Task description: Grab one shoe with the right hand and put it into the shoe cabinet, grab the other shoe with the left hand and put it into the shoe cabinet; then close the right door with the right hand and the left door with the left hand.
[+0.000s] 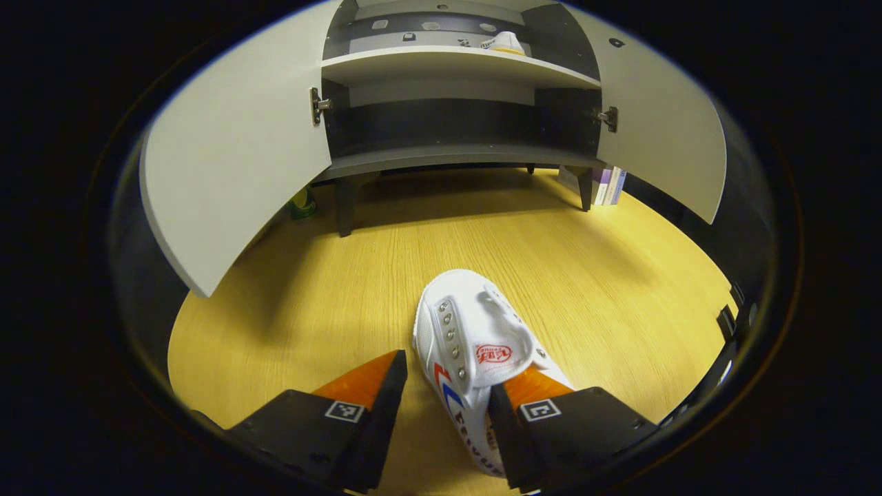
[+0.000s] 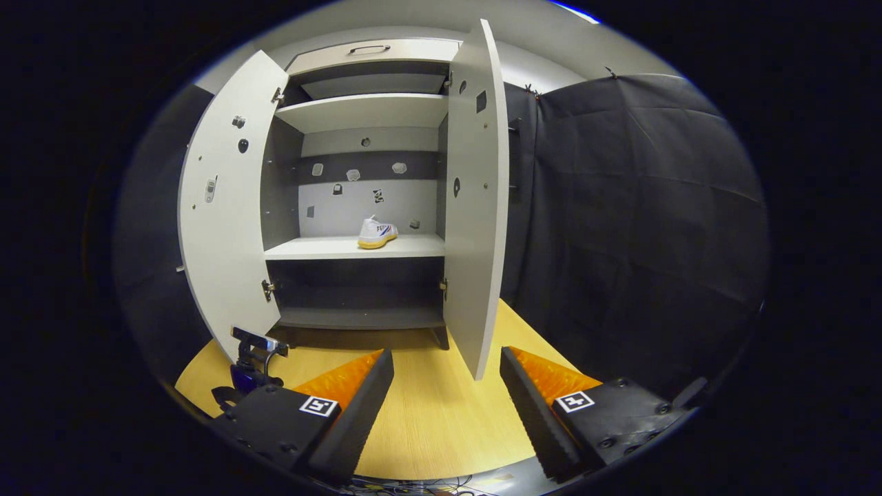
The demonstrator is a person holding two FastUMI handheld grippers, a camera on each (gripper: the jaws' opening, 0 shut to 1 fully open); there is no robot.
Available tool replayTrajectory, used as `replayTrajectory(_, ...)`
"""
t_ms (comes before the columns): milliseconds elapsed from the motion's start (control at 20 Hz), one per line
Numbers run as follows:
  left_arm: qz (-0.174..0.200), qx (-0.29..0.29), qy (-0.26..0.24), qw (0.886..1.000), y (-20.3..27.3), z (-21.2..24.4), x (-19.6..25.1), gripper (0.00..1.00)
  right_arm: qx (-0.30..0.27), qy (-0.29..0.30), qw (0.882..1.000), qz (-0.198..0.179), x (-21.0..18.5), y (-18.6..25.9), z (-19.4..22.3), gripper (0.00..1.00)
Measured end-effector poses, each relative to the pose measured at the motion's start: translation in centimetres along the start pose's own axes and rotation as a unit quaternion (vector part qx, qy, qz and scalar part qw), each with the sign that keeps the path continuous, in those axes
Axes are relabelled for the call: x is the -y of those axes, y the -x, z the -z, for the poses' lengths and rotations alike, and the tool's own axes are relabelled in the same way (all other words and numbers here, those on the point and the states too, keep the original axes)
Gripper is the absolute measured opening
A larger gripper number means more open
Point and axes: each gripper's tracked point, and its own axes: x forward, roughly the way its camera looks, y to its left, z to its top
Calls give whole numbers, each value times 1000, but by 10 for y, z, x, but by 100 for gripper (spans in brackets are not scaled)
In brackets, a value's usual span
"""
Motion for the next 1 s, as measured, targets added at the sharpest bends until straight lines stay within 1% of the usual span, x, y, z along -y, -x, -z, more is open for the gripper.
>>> replayTrajectory(100,7,-1,8,1000,-3,-2,3,58,2,5,1000,-4,-3,-3,-3,98)
replayTrajectory(150,-2,0,4,1000,-4,-2,2,55,2,12,1000,-6,-4,-6,-5,99)
replayTrajectory(200,-10,-1,1,1000,-6,-1,-1,47,3,17,1000,-9,-6,-10,-6,98)
replayTrajectory(250,-19,-3,-1,1000,-7,-1,-4,44,4,19,1000,-13,-10,-13,-9,99)
replayTrajectory(300,-27,-11,2,1000,-8,1,-8,35,6,19,1000,-17,-13,-16,-11,99)
replayTrajectory(350,-34,-19,6,999,-9,3,-13,31,7,18,1000,-20,-15,-19,-13,98)
replayTrajectory(400,-42,-23,11,999,-9,2,-17,25,8,17,999,-26,-17,-22,-14,98)
replayTrajectory(500,-43,-28,24,998,-9,-1,-19,12,3,19,999,-41,-19,-32,-14,98)
replayTrajectory(600,-47,-39,41,997,-5,1,-19,8,2,22,998,-59,-20,-43,-17,98)
replayTrajectory(750,-60,-42,57,996,10,-9,-22,7,15,29,997,-76,-20,-56,-28,98)
replayTrajectory(850,-61,-28,63,996,25,-29,-22,7,23,29,996,-84,-19,-61,-33,98)
replayTrajectory(1000,-49,-3,86,995,59,-65,-18,7,23,14,995,-93,-16,-65,-36,98)
